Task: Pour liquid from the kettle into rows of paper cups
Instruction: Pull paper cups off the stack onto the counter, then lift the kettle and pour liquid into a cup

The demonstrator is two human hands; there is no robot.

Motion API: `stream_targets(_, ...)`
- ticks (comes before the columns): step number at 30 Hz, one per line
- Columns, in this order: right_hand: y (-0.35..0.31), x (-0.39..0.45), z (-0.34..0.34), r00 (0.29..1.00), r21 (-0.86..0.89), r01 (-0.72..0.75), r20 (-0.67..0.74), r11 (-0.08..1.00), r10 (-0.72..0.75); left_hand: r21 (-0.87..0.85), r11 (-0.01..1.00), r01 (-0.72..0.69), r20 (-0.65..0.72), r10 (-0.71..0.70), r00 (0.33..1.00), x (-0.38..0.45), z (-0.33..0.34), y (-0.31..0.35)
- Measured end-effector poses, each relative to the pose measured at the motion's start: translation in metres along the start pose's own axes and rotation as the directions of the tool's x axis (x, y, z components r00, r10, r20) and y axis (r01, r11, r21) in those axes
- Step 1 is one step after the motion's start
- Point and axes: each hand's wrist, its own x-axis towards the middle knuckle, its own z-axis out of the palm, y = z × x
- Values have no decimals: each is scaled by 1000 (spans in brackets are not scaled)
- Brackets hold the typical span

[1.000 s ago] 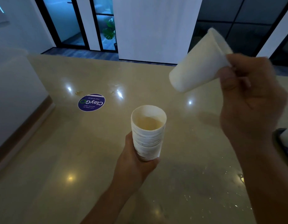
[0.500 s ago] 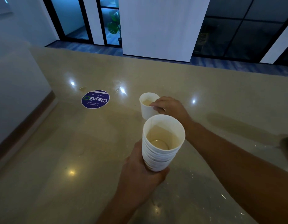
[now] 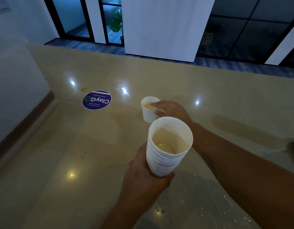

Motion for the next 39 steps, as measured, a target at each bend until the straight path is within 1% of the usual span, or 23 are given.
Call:
stream_targets(3,-5,-8,-7,998,48,-55,-31,997,57,-25,999,-19,-15,19,1000,-2,1,0)
stream_targets(5,-9,-23,-14,996,100,-66,-56,993,71,-50,998,-27,-18,26,999,-4,1,0)
stream_targets(7,-13,-42,-23,992,173,-81,-85,982,96,-56,998,-6,-7,6,1000,-8,0,-2)
stream_targets(9,-15,-66,-31,981,223,-128,-115,966,156,-59,998,9,0,-9,1000,-13,-1,-3)
stream_targets(11,-16,-92,-37,966,267,-188,-125,945,228,-10,1000,8,-62,-8,998,-22,-4,-5)
stream_targets(12,-15,-107,-40,957,287,-230,-108,930,270,43,999,-24,-132,30,991,-28,-5,-6)
stream_targets(13,-15,-120,-42,951,306,-262,-78,915,299,85,992,-89,-215,106,971,-34,-8,-5)
stream_targets(15,-13,-149,-48,947,322,-295,-27,900,320,118,960,-253,-335,278,900,-46,-12,3)
stream_targets(17,-8,-179,-54,939,347,-315,-20,883,343,116,922,-370,-359,386,850,-58,-9,14)
stream_targets(18,-8,-194,-57,929,374,-336,-18,864,369,91,908,-408,-343,413,844,-63,-5,21)
stream_targets(20,-5,-222,-60,908,416,-376,-15,828,420,4,888,-460,-286,442,850,-71,9,32)
stream_targets(22,1,-249,-66,891,409,-408,-14,816,453,-83,878,-471,-202,448,871,-75,30,47)
stream_targets(24,9,-274,-78,871,390,-445,-22,806,491,-138,880,-455,-83,447,891,-77,55,61)
stream_targets(26,20,-300,-97,838,386,-479,-67,789,541,-180,892,-416,57,431,900,-77,81,77)
stream_targets(28,30,-319,-118,796,375,-521,-110,767,595,-213,905,-369,220,412,884,-73,103,90)
stream_targets(30,41,-339,-137,742,375,-551,-190,746,643,-206,917,-343,379,398,836,-71,126,104)
stream_targets(31,45,-349,-146,709,386,-546,-259,743,656,-203,919,-337,443,393,806,-70,137,112)
stream_targets(33,55,-363,-157,630,421,-518,-400,744,665,-199,918,-344,521,396,756,-67,157,125)
stream_targets(35,63,-378,-169,520,449,-505,-523,737,675,-176,916,-360,572,392,720,-65,177,137)
stream_targets(37,69,-395,-181,417,415,-516,-642,749,643,-148,924,-353,616,366,698,-62,196,146)
stream_targets(39,80,-411,-193,341,356,-553,-728,754,594,-108,924,-368,658,344,670,-58,216,154)
